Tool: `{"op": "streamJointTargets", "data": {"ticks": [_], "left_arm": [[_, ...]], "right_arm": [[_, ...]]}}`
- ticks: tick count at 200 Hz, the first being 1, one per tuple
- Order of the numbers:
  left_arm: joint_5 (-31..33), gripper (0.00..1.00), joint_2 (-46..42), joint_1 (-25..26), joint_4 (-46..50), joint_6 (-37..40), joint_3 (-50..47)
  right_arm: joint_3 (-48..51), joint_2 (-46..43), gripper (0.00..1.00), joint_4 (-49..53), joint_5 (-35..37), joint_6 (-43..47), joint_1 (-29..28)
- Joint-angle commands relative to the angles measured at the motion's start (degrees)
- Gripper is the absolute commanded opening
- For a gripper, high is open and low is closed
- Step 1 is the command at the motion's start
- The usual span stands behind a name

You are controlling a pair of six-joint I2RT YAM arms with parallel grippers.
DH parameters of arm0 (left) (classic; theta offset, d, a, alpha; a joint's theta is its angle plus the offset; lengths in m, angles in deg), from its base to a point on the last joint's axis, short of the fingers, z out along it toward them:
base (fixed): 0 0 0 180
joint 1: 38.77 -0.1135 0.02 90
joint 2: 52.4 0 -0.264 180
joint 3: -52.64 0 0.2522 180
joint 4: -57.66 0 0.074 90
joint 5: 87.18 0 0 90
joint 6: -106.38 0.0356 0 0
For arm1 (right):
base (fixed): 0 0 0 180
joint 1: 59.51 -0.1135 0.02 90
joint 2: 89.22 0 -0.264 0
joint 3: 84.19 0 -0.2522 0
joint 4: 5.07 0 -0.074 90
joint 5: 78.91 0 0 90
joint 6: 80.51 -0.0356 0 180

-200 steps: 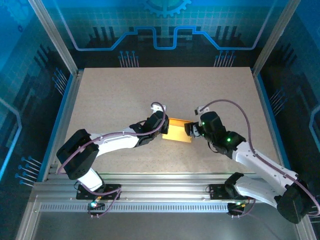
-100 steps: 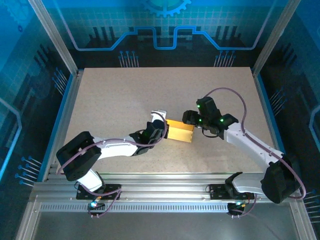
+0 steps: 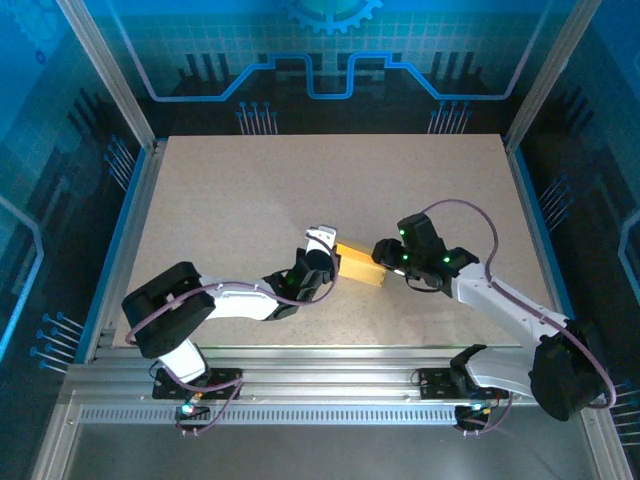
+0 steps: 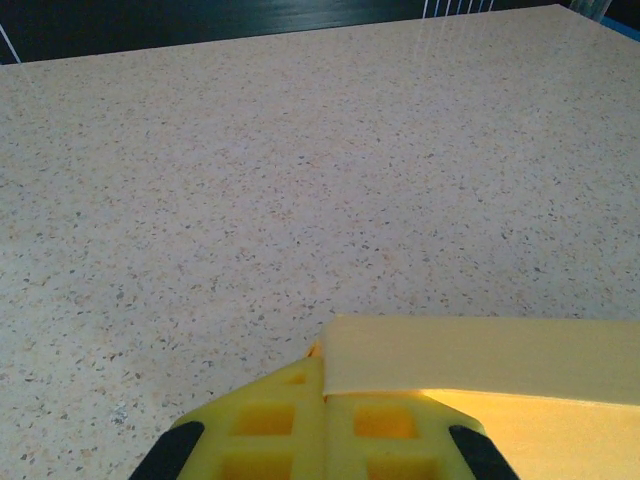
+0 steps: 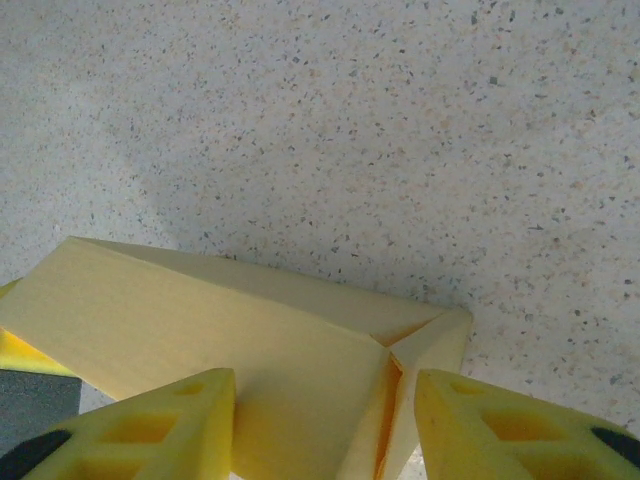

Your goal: Fold the paper box

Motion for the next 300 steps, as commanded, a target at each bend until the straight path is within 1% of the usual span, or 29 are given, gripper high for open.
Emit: {"op": "streamJointTargets", "data": {"ticks": [1,30,45,69,99,107,111,120,126,151,173,194,210,228,242,264,275,287,300], "left_arm": [[1.09,0.04,2.79,0.31,6.05,1.1,-2.48],[0.84,0.14,2.07,0.58,6.29,1.2,-2.98],[-0.87,0.26,1.35,0.64,6.93,1.48,-3.1],[-2.97,0.4,-0.41,0.57,9.73,1.97,-3.2],[-4.24,0.52,-3.26,0.57,10.1,2.92,-4.72],[-5.2,0.54,-3.99,0.59,10.45,3.41,-4.85],[-5.86,0.58,-4.34,0.57,10.5,3.6,-4.93],[-7.6,0.6,-5.06,0.55,10.71,4.05,-5.11],[-8.65,0.64,-5.53,0.47,11.0,4.17,-5.12],[-11.66,0.68,-6.58,0.32,11.17,3.67,-5.37],[-14.24,0.68,-7.0,-0.19,9.34,3.49,-6.45],[-19.73,0.71,-7.39,-1.55,7.23,3.9,-7.9],[-22.44,0.74,-7.69,-2.45,4.15,5.17,-9.61],[-22.9,0.75,-7.75,-2.91,-0.31,6.73,-12.09],[-24.17,0.78,-7.55,-3.47,-1.66,8.01,-12.93],[-24.39,0.8,-7.43,-3.55,-2.52,9.16,-13.36],[-24.68,0.87,-7.47,-3.55,-2.94,9.49,-13.42],[-25.74,0.98,-7.49,-3.56,-4.77,10.11,-13.95],[-26.84,0.99,-7.27,-3.56,-8.52,11.11,-15.29]], "right_arm": [[2.97,0.09,0.48,3.7,0.96,-1.61,0.41],[2.99,0.6,0.48,3.27,0.69,-1.53,0.4],[2.68,0.85,0.48,3.26,0.75,-1.33,0.37],[2.56,0.98,0.48,3.28,1.19,-1.3,0.37],[2.9,1.16,0.48,3.28,1.63,-1.5,0.28],[3.03,1.23,0.48,3.1,1.65,-1.52,0.24],[3.08,1.23,0.48,3.11,1.76,-1.62,0.27],[3.17,1.47,0.48,3.0,1.77,-1.63,0.23],[3.2,1.52,0.48,2.87,1.86,-1.64,0.24],[3.43,2.32,0.47,2.4,2.19,-1.73,-0.03],[3.95,3.16,0.47,1.87,2.66,-1.85,-0.25],[4.31,3.9,0.47,1.45,2.98,-1.95,-0.32],[4.41,4.35,0.47,1.33,3.28,-1.94,-0.43],[4.53,4.61,0.46,1.09,3.5,-2.0,-0.51],[4.58,4.85,0.46,0.97,3.63,-2.05,-0.55],[4.58,5.11,0.46,0.91,3.75,-2.08,-0.61],[4.83,5.09,0.46,0.64,3.99,-2.01,-0.69],[5.34,5.08,0.45,0.24,4.44,-2.11,-0.82],[6.08,5.09,0.44,-0.45,4.82,-2.4,-0.86]]}}
